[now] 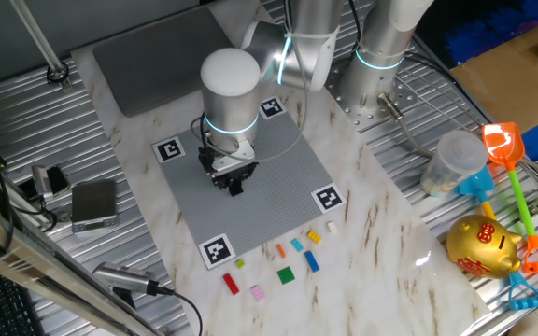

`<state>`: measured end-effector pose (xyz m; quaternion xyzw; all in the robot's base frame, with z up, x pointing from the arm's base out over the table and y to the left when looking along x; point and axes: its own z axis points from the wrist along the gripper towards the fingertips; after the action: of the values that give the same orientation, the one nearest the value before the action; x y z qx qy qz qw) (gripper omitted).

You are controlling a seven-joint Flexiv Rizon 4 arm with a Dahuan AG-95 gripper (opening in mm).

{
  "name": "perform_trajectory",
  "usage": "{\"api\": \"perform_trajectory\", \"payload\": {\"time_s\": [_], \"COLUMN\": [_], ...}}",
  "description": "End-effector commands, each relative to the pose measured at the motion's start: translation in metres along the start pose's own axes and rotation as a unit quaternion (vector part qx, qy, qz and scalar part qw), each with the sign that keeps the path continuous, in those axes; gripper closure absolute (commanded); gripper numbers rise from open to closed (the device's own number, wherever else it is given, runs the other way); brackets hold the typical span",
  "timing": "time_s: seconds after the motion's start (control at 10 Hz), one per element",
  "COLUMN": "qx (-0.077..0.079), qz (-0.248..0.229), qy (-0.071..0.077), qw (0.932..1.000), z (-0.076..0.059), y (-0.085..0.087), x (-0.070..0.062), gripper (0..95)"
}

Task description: Build with small Lego blocks

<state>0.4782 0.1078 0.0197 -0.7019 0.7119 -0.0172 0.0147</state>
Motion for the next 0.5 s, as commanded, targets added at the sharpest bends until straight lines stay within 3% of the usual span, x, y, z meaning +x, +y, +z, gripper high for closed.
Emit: {"api": "perform_trajectory", "payload": {"time_s": [0.1, 0.5], "qx": [0.000, 0.000], "qz": [0.001, 0.000], "qy": [-0.003, -0.006], "qw": [1.0000, 1.0000], "z": [0.0014, 0.0028], "y": [0.0002, 0.0001], "x": [0.0000, 0.0001], "gripper": [95.0, 95.0]}}
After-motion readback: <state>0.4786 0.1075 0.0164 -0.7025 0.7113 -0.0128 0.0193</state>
